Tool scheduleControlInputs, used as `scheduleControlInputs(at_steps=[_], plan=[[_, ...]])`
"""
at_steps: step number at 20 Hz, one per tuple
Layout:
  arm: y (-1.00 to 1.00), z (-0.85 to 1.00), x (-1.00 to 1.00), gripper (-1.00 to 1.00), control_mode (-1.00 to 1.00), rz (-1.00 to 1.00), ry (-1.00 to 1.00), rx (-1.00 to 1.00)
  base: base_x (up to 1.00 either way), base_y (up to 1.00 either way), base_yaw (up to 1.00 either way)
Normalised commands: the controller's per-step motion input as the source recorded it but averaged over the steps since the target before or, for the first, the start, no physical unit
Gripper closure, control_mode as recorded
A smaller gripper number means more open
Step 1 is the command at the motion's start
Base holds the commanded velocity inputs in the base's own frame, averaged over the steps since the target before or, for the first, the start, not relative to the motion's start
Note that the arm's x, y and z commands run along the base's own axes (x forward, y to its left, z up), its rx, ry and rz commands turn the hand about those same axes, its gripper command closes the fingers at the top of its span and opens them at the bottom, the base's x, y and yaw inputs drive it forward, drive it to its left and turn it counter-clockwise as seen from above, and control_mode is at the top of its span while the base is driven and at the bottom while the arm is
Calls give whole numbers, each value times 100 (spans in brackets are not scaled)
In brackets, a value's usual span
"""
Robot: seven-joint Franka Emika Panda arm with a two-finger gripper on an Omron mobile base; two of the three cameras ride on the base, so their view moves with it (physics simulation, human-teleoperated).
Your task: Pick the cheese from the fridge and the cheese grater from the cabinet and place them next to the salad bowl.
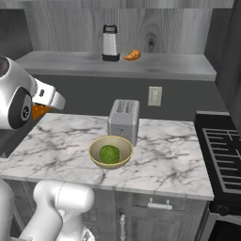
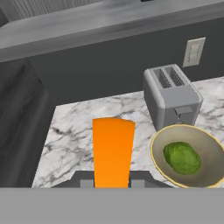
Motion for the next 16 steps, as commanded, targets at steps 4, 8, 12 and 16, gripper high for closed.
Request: scheduleControlInputs(at_steps=[4, 8, 12, 16], plan=[[0, 0, 0, 100, 100, 0, 0, 0, 45, 12, 1], [0, 0, 0, 100, 100, 0, 0, 0, 1, 0, 0], [0, 0, 0, 100, 100, 0, 0, 0, 0, 0, 0], [0, 0, 0, 100, 100, 0, 0, 0, 0, 0, 0]])
